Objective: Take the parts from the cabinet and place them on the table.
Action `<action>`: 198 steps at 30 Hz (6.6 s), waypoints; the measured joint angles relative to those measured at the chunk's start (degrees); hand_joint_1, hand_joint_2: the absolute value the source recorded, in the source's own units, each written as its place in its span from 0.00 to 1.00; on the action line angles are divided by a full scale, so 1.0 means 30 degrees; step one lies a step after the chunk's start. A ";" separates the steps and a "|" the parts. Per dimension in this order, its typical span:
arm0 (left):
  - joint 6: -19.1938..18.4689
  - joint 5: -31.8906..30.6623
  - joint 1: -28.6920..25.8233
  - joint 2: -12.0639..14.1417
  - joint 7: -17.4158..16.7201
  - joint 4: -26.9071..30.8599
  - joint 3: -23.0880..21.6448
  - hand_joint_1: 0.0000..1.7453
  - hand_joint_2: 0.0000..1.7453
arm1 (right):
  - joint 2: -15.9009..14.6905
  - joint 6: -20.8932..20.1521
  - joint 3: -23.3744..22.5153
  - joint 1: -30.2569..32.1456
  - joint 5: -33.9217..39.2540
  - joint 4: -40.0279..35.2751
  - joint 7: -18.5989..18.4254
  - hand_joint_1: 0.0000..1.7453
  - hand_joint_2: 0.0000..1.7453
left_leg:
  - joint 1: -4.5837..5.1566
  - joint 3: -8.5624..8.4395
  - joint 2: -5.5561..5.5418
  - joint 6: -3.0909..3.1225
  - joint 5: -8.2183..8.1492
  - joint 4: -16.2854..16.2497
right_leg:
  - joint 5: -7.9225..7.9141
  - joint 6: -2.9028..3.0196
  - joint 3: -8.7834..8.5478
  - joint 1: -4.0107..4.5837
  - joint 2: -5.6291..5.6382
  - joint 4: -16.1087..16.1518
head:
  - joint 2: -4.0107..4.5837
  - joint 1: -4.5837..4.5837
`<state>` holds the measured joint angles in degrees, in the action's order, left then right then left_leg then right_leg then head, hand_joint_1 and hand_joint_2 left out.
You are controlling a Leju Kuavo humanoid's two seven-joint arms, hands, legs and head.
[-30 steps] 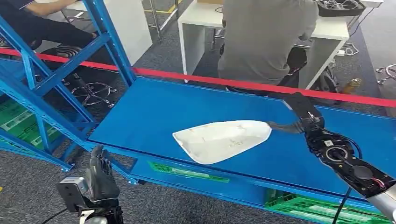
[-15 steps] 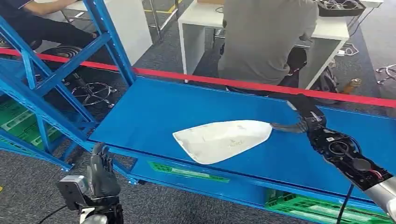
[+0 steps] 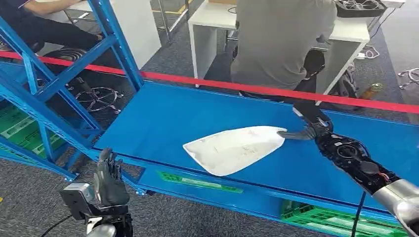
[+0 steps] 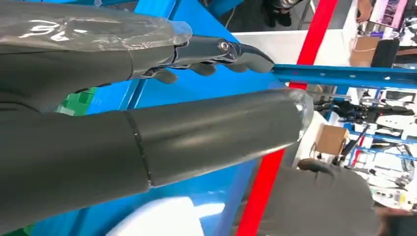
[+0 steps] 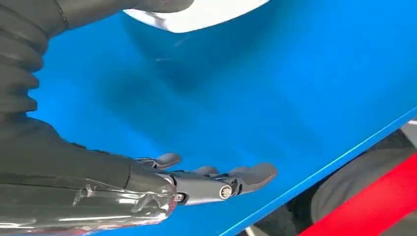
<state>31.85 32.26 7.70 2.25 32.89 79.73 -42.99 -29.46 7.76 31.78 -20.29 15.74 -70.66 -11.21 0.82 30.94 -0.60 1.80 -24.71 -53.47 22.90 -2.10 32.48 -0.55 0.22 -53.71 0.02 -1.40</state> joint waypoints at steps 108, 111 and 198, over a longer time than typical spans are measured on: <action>-0.0007 -0.0597 -0.0056 -0.0277 -0.0335 -0.0306 0.0000 0.00 0.00 | 0.2353 0.0663 0.4371 -0.3527 0.3082 0.3403 0.0445 0.00 1.00 | 0.0001 -0.0020 0.0004 -0.0002 0.0006 -0.0023 | -0.0002 0.0000 -0.0009 0.0001 -0.0006 -0.0001 | 0.0000 0.0015; -0.0022 -0.0597 -0.0066 -0.0277 -0.0335 -0.0306 0.0000 0.00 0.00 | 0.2280 0.0736 0.4364 -0.3282 0.2994 0.2840 0.0313 0.00 1.00 | 0.0001 -0.0019 0.0001 -0.0002 0.0007 -0.0024 | -0.0002 0.0000 -0.0009 0.0001 -0.0006 -0.0001 | 0.0000 0.0007; 0.0029 -0.0350 0.0025 -0.0153 -0.0415 -0.0299 0.0000 0.00 0.00 | 0.1238 -0.2134 0.6600 -0.4838 0.4277 0.1121 -0.3227 0.00 1.00 | 0.0001 0.0000 -0.0012 -0.0001 0.0006 -0.0027 | -0.0002 0.0000 -0.0012 0.0001 -0.0017 -0.0004 | 0.0000 0.0014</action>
<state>31.93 31.21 7.78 1.79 31.65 78.84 -42.99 -25.75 1.36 51.58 -34.81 28.57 -67.30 -20.89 0.83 30.94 -0.64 1.80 -24.70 -53.55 22.90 -2.10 32.44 -0.55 0.18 -53.72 0.02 -1.36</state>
